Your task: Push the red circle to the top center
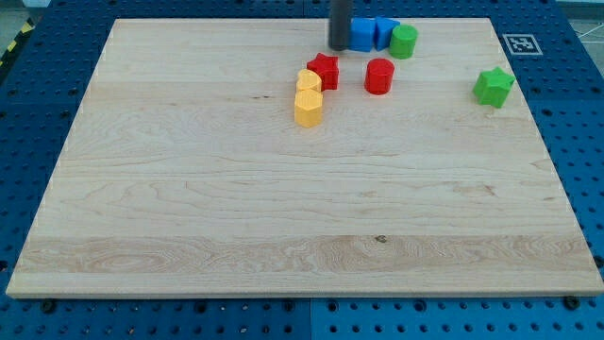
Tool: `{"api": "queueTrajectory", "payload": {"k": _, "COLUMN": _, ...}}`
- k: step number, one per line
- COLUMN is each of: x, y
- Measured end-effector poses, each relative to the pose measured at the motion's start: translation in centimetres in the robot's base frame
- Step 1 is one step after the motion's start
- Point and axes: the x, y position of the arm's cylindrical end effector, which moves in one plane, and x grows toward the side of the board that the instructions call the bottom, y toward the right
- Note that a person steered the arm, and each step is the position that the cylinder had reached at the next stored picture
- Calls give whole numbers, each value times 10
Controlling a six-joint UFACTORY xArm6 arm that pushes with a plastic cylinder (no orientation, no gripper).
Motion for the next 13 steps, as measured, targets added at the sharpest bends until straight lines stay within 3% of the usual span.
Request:
{"api": "queueTrajectory", "payload": {"k": 2, "x": 12, "y": 73}}
{"api": "queueTrajectory", "payload": {"k": 3, "x": 28, "y": 71}}
{"api": "queueTrajectory", "payload": {"k": 5, "x": 119, "y": 71}}
{"api": "queueTrajectory", "payload": {"k": 6, "x": 125, "y": 69}}
{"api": "queueTrajectory", "payload": {"k": 9, "x": 82, "y": 35}}
{"api": "queueTrajectory", "payload": {"k": 13, "x": 65, "y": -7}}
